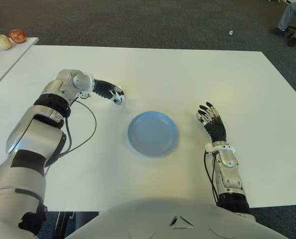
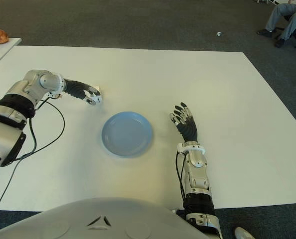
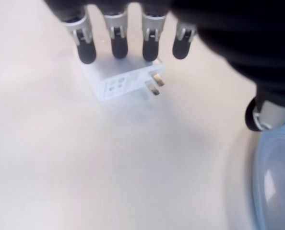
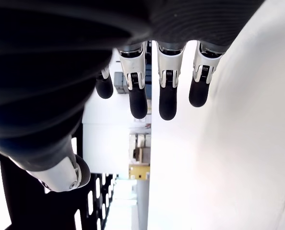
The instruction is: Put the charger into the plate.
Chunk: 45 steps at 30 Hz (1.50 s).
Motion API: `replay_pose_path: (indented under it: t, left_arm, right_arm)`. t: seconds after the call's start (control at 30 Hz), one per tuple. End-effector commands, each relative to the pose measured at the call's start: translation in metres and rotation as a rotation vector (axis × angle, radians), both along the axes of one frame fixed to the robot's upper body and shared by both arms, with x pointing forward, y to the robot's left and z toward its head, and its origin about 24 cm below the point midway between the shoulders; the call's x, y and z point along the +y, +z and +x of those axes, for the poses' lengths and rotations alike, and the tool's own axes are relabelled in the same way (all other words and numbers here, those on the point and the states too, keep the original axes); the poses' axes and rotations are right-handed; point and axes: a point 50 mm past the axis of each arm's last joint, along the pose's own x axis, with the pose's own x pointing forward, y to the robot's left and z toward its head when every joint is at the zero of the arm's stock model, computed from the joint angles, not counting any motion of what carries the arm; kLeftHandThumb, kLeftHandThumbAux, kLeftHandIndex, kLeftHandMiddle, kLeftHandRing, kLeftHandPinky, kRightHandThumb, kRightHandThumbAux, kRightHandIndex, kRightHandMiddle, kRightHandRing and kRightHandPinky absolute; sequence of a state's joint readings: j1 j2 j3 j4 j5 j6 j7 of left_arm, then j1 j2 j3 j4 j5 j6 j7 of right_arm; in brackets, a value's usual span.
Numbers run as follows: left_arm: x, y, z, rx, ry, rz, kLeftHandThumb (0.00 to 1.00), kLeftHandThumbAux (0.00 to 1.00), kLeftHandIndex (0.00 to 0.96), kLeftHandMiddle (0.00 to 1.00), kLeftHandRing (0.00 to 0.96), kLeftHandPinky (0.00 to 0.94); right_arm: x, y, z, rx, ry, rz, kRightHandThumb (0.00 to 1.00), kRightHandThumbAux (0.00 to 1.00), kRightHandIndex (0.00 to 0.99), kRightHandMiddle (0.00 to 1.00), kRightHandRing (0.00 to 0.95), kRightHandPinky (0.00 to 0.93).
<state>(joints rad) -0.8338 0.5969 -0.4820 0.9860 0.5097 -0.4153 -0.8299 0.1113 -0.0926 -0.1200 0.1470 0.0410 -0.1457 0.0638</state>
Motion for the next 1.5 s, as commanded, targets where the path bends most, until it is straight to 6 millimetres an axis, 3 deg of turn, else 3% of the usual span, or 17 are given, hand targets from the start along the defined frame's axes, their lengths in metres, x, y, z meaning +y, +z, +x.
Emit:
replay_pose_path:
  t: [0.03,1.17,1.5]
  left_arm:
    - [0.009,-0.031,-0.02,0.14,0.014,0.045,0.0,0.43,0.0,0.0,0.0,0.0]
    - [0.006,-0.02,-0.035,0.118,-0.018,-0.006,0.0,0.503,0.0,0.0,0.0,0.0]
    - [0.002,-0.008,-0.033,-0.017,0.001,-0.116,0.0,0.523,0.0,0.0,0.0,0.0]
  right_arm:
    - [-0.002,-0.002,0.001,0.024,-0.01,0.005,0.0,0.648,0.057,0.189,0.169,0.146]
    - [-0.006,0.0,0.001,0.032,-0.005,-0.011,0.005,0.647,0.048,0.182,0.164,0.134]
    - [-0.006,-0.001,0.0,0.033,-0.001,-0.015,0.013,0.657,0.045,0.174,0.16,0.14]
